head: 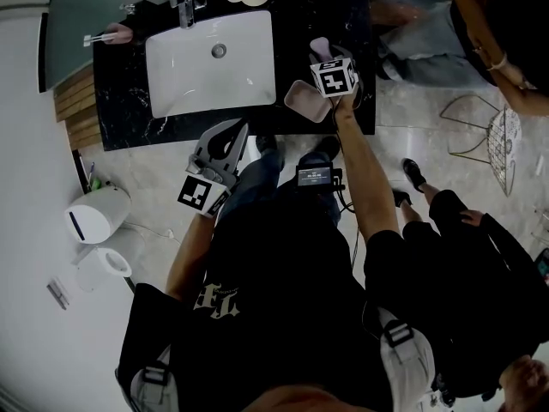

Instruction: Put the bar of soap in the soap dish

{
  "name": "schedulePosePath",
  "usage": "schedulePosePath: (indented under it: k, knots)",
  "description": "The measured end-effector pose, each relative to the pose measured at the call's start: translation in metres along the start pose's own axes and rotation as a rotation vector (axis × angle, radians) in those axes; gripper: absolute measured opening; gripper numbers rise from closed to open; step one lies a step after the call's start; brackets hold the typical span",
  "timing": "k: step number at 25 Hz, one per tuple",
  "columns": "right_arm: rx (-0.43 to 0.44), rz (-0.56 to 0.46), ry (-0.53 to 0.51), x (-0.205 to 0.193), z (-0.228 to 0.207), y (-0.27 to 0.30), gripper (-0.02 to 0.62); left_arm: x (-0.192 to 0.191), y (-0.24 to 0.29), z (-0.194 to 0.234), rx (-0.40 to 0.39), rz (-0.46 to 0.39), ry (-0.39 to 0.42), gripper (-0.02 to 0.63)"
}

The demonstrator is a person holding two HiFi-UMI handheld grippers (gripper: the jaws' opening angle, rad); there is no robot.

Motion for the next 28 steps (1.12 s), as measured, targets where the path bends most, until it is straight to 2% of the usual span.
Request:
schedulePosePath:
  k: [13, 19, 28]
  knots:
    - [-0.004, -0.027, -0.011, 0.002, -0.005, -0.014, 0.222, -0.001, -0.009, 0.001, 0.02, -0.013, -0.005, 0.008]
    - [-0.012, -0.069, -0.003, 0.014, -0.002, -0.043, 0.222, 0.001, -0.013, -0.003, 0.012, -0.029, -0.006, 0.008]
    - [0.015, -0.118, -0.05, 0.025, 0.014, -0.095, 0.222, 0.004, -0.02, -0.01, 0.003, -0.059, -0.006, 0.008]
Point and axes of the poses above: the fingertips, and each gripper's own axes: y forward along the fingers, z to its left, x out of its top, the point moved 7 cm from there along -y, backward along the fingers, and after that the axes turned 14 degrees about -z, right-handed, at the moved point
